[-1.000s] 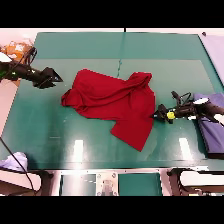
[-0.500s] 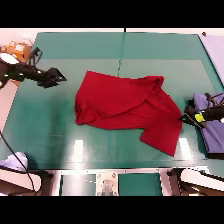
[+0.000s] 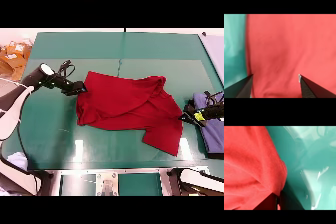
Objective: Fold the shirts.
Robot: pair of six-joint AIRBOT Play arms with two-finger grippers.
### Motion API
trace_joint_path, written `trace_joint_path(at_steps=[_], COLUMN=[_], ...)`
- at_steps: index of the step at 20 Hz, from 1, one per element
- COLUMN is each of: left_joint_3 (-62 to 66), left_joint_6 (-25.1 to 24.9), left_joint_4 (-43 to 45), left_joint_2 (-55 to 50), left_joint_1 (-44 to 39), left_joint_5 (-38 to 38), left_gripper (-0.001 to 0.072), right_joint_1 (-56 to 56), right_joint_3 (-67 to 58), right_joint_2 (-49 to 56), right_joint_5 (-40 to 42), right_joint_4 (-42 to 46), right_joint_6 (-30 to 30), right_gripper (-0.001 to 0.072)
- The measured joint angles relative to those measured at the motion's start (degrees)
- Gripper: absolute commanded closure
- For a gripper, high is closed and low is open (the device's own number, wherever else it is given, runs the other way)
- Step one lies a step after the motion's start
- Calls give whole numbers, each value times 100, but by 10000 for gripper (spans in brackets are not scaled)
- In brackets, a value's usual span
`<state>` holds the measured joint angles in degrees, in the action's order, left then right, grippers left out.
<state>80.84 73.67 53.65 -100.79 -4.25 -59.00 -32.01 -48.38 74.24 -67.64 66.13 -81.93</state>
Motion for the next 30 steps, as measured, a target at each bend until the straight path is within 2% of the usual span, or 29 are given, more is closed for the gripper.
trace_joint_path(at_steps=[5, 9, 10, 11, 12, 16, 23, 30], left_joint_3=[271, 273, 273, 273, 269, 431, 1099, 1029], left_joint_6=[400, 511, 514, 516, 518, 396, 575, 501], left_joint_4=[284, 177, 131, 109, 111, 107, 1508, 1762], left_joint_2=[-70, -254, -295, -343, -396, -459, 120, 341], left_joint_1=[409, 284, 208, 125, 52, -66, 444, 848], left_joint_5=[-249, -234, -225, -197, -151, -269, -1414, -2184], left_gripper=[59, 60, 185, 416, 695, 690, 690, 687], right_joint_1=[39, 57, 61, 61, 61, 61, -245, -321], right_joint_3=[42, 101, 109, 114, 118, 122, 103, 103], right_joint_2=[-4, -9, -9, -9, -11, -11, -11, -11], right_joint_5=[-343, -693, -741, -772, -802, -861, -1276, -1921], right_joint_4=[155, 203, 203, 201, 177, 101, 822, 1338], right_joint_6=[-155, -289, -304, -310, -323, -323, -756, -1080], right_gripper=[695, 695, 694, 694, 693, 695, 695, 694])
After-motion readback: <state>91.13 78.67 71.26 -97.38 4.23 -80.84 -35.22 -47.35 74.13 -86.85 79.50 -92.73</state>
